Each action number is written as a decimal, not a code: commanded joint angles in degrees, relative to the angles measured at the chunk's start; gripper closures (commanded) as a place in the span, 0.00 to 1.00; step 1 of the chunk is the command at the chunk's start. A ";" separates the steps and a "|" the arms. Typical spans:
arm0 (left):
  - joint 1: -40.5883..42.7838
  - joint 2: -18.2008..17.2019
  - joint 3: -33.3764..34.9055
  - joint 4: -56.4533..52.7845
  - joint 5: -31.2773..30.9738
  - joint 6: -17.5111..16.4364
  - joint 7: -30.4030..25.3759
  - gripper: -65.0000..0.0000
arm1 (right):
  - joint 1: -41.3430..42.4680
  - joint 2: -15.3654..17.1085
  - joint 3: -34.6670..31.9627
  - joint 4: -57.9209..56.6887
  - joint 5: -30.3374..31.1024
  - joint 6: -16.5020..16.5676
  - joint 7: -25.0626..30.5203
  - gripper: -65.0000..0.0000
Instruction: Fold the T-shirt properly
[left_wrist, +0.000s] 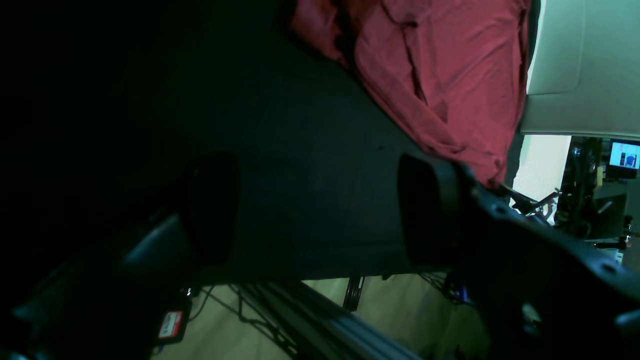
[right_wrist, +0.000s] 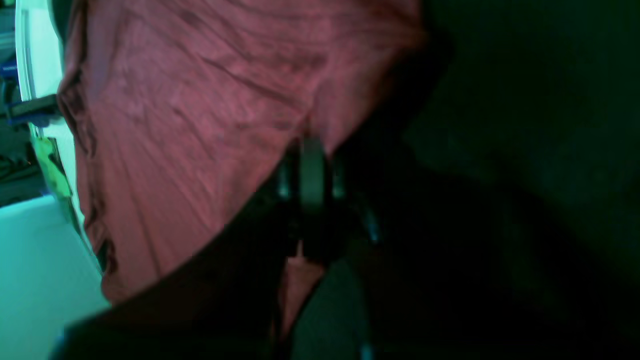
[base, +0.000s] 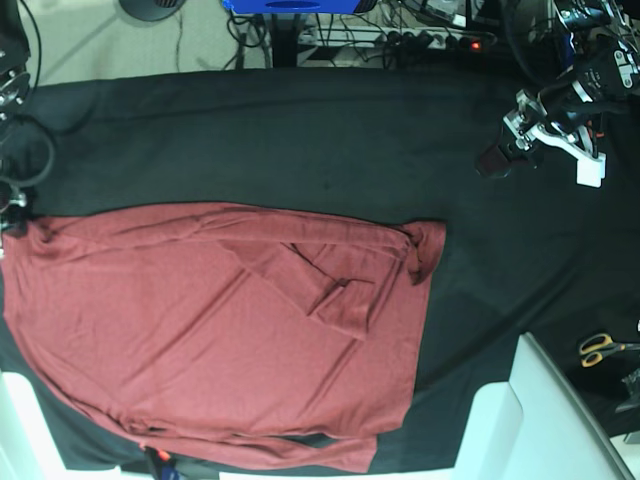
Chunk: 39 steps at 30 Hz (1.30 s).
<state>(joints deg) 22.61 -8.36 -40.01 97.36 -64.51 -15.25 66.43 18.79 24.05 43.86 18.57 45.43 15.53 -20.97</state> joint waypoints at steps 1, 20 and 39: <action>-0.94 -0.56 -0.39 0.53 -1.20 -0.36 -0.63 0.26 | 0.95 1.05 -0.12 0.38 -0.29 -0.01 -0.52 0.97; -21.25 2.16 -0.39 -27.43 10.31 -0.36 -0.81 0.26 | 0.86 1.13 0.14 0.38 -0.29 -0.01 -2.63 1.00; -27.40 4.80 0.23 -38.77 12.42 -0.36 -10.83 0.27 | 0.86 1.22 0.14 0.73 -0.29 -0.01 -2.63 1.00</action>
<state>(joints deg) -4.19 -3.31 -39.92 58.24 -53.08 -16.10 56.05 18.87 24.10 43.92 18.68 45.45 15.66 -23.38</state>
